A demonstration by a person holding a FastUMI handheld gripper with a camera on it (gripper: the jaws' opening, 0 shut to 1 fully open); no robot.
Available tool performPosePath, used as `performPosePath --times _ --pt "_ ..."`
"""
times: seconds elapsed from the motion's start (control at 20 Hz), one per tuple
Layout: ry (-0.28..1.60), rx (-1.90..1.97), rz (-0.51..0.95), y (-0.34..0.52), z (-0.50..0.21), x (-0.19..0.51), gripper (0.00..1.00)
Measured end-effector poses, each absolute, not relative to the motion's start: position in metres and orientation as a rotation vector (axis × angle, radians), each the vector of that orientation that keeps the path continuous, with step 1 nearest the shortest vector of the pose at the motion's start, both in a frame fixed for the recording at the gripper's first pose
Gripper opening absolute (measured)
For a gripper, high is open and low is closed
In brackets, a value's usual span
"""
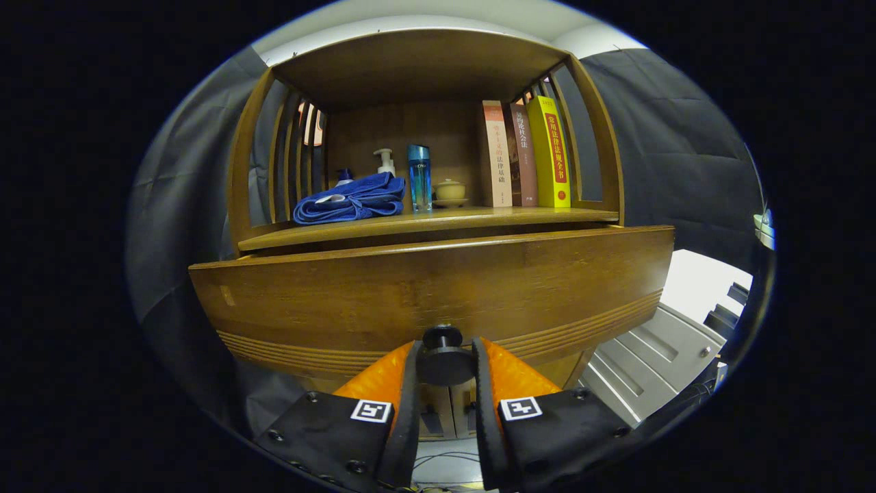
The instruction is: Pull open the drawer, take out the items inside it, and place them on the countertop above the cabinet.
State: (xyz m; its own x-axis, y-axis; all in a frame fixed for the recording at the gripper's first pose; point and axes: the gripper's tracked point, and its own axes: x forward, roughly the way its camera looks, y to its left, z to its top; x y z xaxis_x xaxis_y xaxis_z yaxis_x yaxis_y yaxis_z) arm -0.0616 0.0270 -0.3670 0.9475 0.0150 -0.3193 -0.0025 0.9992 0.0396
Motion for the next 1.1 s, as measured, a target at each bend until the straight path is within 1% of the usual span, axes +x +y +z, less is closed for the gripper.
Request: performPosePath --times 1.1 --pt "0.342 0.029 0.003 0.021 -0.366 -0.116 0.44"
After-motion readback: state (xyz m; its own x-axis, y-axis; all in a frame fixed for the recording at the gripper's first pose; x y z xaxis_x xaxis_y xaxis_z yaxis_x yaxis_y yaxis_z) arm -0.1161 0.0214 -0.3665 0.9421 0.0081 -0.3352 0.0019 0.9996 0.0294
